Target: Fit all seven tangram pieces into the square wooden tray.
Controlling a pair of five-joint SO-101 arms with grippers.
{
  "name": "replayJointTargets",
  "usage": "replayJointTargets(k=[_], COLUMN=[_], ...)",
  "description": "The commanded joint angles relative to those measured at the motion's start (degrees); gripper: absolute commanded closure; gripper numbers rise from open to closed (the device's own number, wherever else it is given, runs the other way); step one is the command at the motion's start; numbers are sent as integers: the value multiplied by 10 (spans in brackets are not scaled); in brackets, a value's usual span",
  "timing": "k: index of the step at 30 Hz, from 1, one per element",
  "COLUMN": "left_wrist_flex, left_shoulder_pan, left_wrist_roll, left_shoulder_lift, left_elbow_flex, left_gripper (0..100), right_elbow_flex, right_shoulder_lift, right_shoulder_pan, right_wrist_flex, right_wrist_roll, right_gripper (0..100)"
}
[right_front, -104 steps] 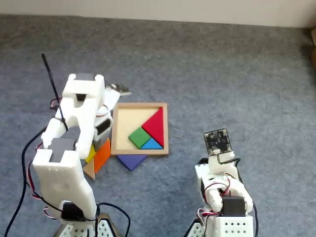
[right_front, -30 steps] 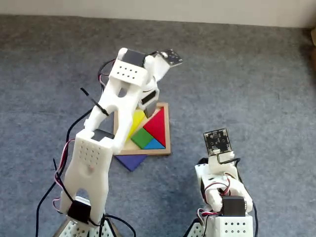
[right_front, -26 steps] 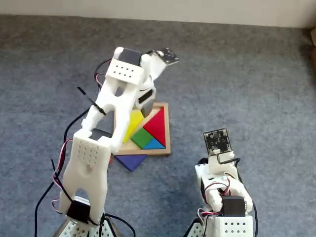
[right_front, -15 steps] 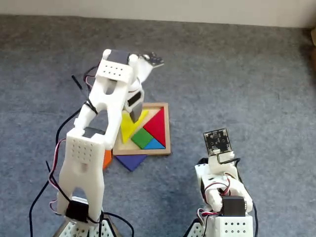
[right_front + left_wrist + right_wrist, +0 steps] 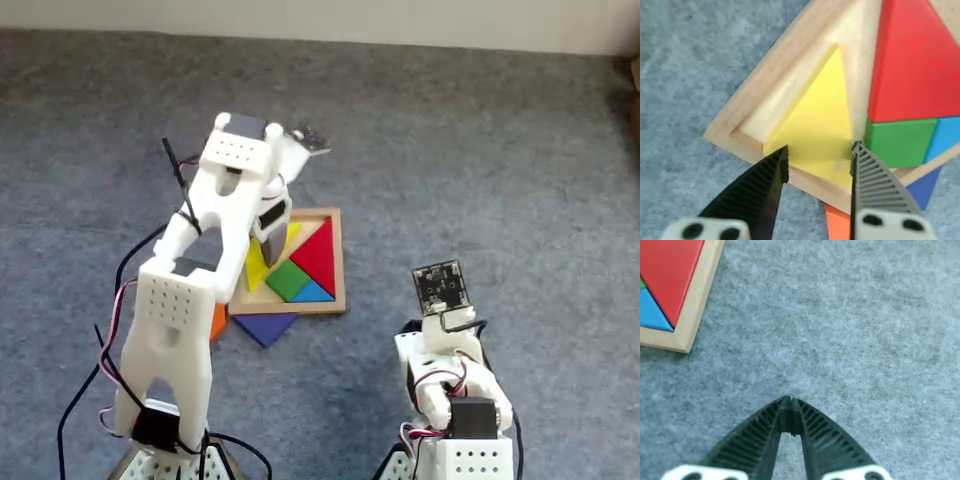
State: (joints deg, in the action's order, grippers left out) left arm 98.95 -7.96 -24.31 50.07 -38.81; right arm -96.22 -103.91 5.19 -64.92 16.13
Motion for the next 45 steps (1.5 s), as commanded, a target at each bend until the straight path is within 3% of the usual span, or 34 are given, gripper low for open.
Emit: replayJointTargets(k=[1,9,18,27,33,37,41,45], left_wrist_flex=[-12,25,27,26,24,19,-29,-105], left_shoulder_pan=[7,5,12,80,116,155,205,244], left_wrist_roll=[0,7,78,145,145,148,149,149], left_shoulder_lift=[35,61,-128,-399,-567,-655,-734,-816], left_elbow_flex=[-29,-106,-88,38,167,260,366,503], left_gripper=[786,790,790,793,989,996,995,995], right_elbow_flex=[-76,-76,-76,-51,7,98,210,320], right_shoulder_lift=[-7,-7,-7,-5,-2,0,34,167], right_shoulder_pan=[-7,-7,-7,-7,-7,-4,-4,13], right_wrist_flex=[0,0,0,-2,-3,-51,-87,-91], right_wrist_roll=[-4,-4,-4,-4,-3,25,45,42], right_gripper=[988,988,988,985,985,985,985,985])
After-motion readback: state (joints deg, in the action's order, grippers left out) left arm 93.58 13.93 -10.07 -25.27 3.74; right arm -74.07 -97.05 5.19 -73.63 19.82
